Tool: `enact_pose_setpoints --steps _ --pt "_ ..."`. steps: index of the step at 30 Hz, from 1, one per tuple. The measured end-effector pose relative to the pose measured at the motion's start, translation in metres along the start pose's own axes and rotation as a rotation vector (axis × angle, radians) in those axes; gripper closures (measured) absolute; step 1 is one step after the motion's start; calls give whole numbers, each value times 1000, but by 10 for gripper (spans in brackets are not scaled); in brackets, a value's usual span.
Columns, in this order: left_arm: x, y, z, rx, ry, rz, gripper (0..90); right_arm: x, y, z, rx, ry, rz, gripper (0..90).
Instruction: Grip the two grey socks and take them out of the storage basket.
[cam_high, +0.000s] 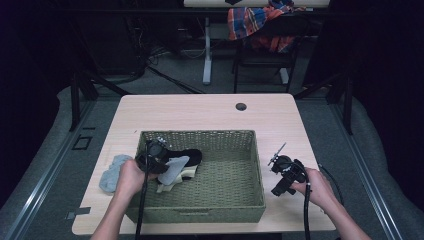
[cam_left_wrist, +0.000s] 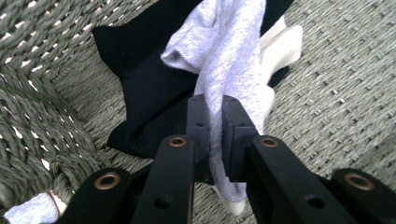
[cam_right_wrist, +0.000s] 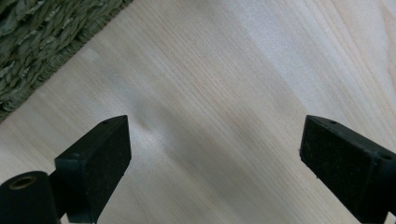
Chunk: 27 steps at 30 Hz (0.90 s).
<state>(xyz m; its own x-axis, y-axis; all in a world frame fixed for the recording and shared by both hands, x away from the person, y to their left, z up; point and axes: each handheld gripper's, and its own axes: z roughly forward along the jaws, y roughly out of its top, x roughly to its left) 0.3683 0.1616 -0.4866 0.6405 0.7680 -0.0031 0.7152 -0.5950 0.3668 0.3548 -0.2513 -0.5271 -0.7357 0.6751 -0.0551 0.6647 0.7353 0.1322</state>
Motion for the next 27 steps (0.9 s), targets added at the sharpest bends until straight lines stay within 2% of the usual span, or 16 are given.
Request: enact_pose_setpoints --steps 4,9,27 --pt "-2 -1 -8 -28 2 8 854 1 1 0 -1 3 -5 85" --pt "0 -3 -25 -78 7 0 853 0 1 0 0 0 -2 86" --pt "7 -8 -59 -171 27 -22 853 0 0 1 -14 3 1 86"
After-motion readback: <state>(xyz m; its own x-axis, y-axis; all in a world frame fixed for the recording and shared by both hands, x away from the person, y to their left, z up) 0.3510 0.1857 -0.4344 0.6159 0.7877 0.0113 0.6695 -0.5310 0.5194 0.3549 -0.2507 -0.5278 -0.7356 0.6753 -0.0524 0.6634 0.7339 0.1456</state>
